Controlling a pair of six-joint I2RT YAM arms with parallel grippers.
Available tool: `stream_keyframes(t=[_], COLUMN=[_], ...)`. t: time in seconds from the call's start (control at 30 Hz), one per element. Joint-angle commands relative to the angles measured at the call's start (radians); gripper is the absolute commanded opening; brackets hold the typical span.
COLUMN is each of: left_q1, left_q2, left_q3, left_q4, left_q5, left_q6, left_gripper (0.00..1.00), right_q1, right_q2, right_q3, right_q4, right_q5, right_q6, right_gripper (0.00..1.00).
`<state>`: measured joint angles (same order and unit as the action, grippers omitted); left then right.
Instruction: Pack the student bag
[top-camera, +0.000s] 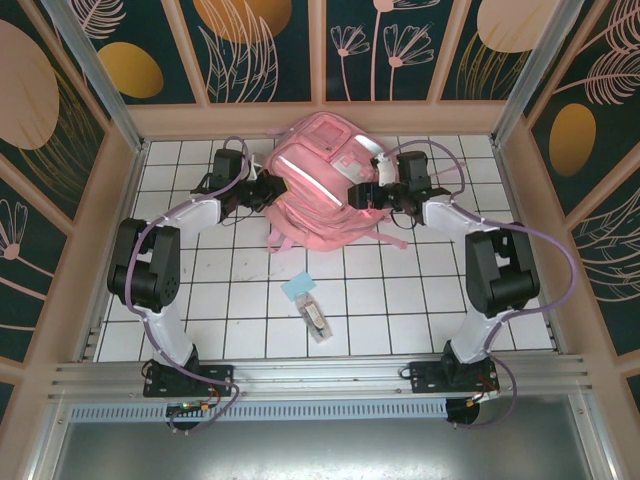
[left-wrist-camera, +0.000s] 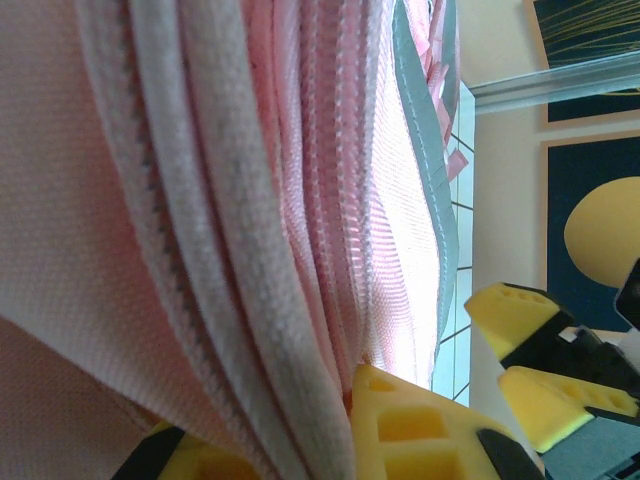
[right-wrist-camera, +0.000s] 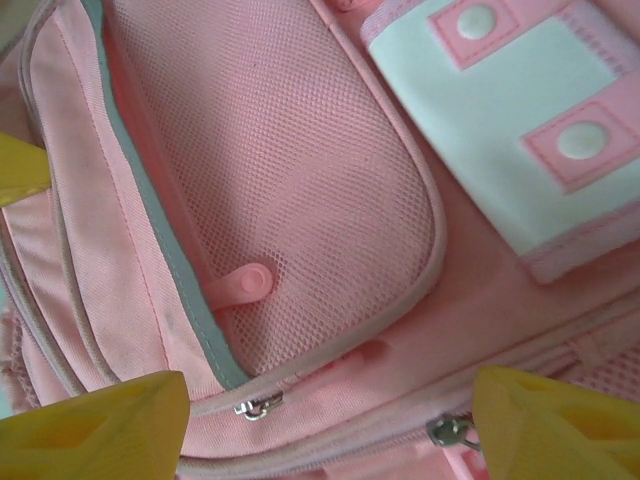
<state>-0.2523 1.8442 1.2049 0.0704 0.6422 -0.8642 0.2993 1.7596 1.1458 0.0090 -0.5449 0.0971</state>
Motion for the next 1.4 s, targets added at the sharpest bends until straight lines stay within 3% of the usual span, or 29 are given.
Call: stream_keyframes(t=[0.0,0.43,0.57,0.9,1.23,1.3,1.37], left_q1=[-0.005,-0.007,-0.006,-0.006,-0.006,-0.006,-0.005], left_q2=[-0.011,-0.029,-0.039,0.015,0.062,0.067,0.067], left_q3=[0.01,-0.07,-0.095,-0.134,-0.103,-0.087,-0.065], left_q4=[0.032,0.214,0.257,0.398,0.394,0.353,0.284], left_q5=[0.053,0.098,0.098,0.037,-0.005,-0.011,-0.02], left_q6=[0.04,-0.098,-0.132,-0.232,-0.224,-0.198,-0.158], left_gripper=[0.0,0.0,0.0,0.0,0.0,0.04,0.16], right_q1=[0.015,0.069,0.098,0.204,0.266,0.253,0.215], right_q2=[0.028,0.187,0.198,-0.003,-0.137,-0.162,-0.184], right_q3=[-0.015,0.02,0.034,-0.122,-0.175,-0.189,-0.193], right_q4=[0.115,0.179,0.162,0.125,0.016,0.017,-0.011], right_q5=[-0.086,-0.046,-0.109,-0.115,-0.087,-0.089,-0.045], right_q6=[0.049,0.103,0.127,0.224,0.228,0.224,0.209], right_gripper=[0.75,0.78,0.8,0.8,0.8,0.8,0.8])
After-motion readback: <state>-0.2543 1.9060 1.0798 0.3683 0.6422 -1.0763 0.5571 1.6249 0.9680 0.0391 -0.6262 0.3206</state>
